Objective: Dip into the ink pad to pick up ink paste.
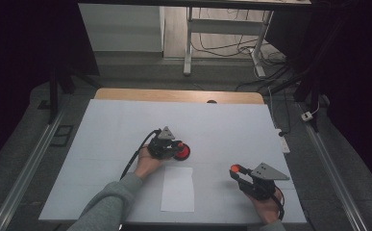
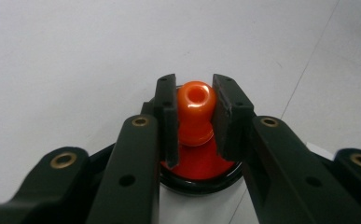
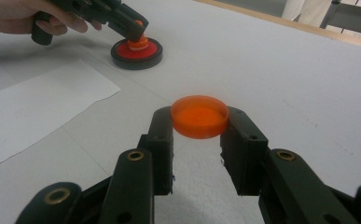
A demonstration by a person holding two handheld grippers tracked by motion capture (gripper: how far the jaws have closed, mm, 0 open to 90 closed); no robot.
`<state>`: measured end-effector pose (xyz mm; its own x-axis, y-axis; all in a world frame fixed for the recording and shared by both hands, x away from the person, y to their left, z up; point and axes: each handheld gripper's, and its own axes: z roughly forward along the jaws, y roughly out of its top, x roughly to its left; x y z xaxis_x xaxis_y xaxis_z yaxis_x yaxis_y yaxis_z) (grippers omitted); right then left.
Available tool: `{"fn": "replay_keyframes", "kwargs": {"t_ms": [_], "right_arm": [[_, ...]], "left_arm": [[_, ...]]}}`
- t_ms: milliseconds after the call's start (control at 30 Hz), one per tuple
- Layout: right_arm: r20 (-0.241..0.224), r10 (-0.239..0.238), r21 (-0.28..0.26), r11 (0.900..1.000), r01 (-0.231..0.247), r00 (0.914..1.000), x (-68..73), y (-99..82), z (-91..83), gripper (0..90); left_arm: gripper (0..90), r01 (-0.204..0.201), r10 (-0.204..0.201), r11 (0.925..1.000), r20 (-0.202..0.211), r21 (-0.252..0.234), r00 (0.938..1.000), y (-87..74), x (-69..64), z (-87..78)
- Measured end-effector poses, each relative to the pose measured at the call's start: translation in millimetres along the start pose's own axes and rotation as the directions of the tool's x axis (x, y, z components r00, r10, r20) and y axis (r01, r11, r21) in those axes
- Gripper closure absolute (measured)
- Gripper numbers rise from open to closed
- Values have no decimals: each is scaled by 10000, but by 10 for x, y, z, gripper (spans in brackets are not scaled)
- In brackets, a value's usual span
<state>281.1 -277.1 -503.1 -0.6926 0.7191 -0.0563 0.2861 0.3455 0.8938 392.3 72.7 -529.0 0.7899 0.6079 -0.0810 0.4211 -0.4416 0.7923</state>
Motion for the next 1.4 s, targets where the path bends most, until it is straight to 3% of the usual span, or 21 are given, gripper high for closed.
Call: {"fn": "replay_keyframes", "kwargs": {"t_ms": [367, 533, 1033, 1200, 1400], "right_arm": [[18, -2, -33, 10000, 2, 10000, -3, 1, -3, 646], [-4, 4, -60, 10000, -4, 10000, -9, 3, -13, 645], [36, 10, -92, 10000, -10, 10000, -20, 7, -23, 646], [38, 3, -81, 10000, -2, 10000, -19, 7, -20, 645], [39, -5, -63, 10000, 5, 10000, -22, 7, -19, 645]], "left_arm": [[725, 91, -91, 10000, 0, -31, 10000, 5, 3, -7], [723, 425, -419, 9931, 70, -1096, 9991, 82, 32, -160], [723, 389, -316, 9926, 651, -1153, 9974, 148, -1, -334], [722, 621, -479, 9904, 1140, -1238, 9923, 168, -14, -376], [722, 617, -448, 9887, 1231, -1369, 9914, 193, -35, -451]]}}
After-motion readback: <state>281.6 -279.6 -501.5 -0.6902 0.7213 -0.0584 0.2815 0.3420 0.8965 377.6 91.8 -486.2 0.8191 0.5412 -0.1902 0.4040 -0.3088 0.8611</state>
